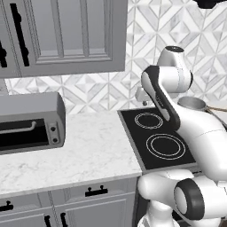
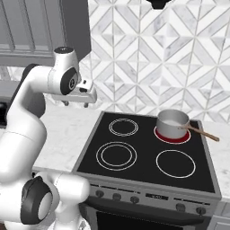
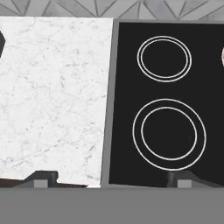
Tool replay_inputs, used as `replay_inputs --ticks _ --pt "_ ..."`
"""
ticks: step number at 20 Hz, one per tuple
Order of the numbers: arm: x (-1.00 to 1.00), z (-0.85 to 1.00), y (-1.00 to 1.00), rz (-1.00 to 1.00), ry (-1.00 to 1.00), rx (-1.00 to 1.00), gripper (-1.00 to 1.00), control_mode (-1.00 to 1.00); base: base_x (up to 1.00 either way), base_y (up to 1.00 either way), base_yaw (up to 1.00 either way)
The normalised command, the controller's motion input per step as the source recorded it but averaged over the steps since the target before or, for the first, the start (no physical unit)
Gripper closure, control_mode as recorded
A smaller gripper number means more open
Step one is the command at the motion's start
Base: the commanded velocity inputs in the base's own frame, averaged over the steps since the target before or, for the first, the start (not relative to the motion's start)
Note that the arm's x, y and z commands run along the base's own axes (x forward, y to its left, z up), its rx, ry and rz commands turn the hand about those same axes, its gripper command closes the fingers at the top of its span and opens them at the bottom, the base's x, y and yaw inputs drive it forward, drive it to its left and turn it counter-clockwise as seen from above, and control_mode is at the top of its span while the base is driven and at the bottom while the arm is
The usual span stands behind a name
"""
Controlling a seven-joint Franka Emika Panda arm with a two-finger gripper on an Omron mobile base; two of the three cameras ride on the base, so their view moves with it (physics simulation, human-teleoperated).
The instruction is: Turn off the rear right burner of the stove.
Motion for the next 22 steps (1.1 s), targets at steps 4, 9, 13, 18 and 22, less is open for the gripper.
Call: replay_inputs --ticks 4,9,13,18,22 --pt "0.00 0.00 0.00 0.00 0.00 0.00 -1.00 1.00 0.00 0.44 0.00" --pt "0.00 0.00 0.00 0.00 0.00 0.00 -1.00 1.00 0.00 0.41 0.00" --pt "0.00 0.00 0.00 0.00 0.00 0.00 -1.00 1.00 0.01 0.38 0.00" --pt "0.00 0.00 0.00 0.00 0.00 0.00 -1.00 1.00 0.01 0.34 0.00" --pt "0.00 0.00 0.00 0.00 0.00 0.00 -1.00 1.00 0.07 0.32 0.00"
